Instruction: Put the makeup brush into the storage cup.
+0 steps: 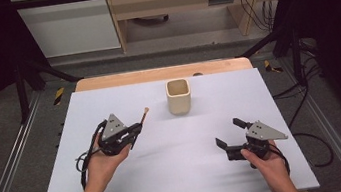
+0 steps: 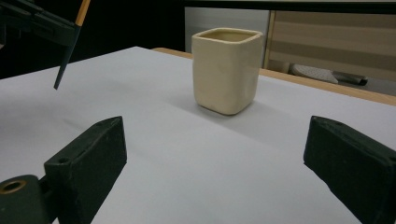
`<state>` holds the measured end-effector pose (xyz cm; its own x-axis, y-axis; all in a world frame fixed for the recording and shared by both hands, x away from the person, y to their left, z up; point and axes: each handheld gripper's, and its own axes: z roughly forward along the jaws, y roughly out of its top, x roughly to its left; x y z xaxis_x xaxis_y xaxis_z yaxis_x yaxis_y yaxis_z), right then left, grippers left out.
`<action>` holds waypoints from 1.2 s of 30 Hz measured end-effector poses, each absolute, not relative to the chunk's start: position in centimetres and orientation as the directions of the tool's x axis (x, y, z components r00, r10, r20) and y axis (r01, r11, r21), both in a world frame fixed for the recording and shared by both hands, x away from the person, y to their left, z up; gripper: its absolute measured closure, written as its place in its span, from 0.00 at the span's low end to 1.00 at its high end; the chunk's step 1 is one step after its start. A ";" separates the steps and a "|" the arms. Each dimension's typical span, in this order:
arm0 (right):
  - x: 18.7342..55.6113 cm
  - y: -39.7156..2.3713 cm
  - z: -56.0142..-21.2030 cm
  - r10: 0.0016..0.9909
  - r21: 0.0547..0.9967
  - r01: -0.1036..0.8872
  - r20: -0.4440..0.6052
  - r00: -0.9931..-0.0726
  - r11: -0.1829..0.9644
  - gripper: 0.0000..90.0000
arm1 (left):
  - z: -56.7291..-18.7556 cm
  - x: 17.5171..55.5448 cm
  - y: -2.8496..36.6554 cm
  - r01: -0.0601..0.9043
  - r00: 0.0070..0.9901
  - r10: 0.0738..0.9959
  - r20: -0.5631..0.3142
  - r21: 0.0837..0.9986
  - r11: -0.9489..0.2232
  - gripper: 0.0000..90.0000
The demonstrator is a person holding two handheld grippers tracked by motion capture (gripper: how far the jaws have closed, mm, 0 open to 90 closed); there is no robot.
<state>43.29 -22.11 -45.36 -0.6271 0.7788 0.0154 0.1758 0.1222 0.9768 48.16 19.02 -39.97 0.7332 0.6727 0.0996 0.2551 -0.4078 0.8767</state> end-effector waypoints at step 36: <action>42.4 -14.1 -43.3 0.625 0.973 0.220 0.128 -0.770 0.073 0.23 | -41.5 45.1 17.6 0.183 0.757 0.652 0.042 0.944 -0.274 0.92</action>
<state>42.39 -14.12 -43.34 -0.7702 0.6249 0.1278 0.2204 0.0727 0.9727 45.10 17.61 -41.54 0.7571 0.6520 0.0421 0.1832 -0.2737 0.9442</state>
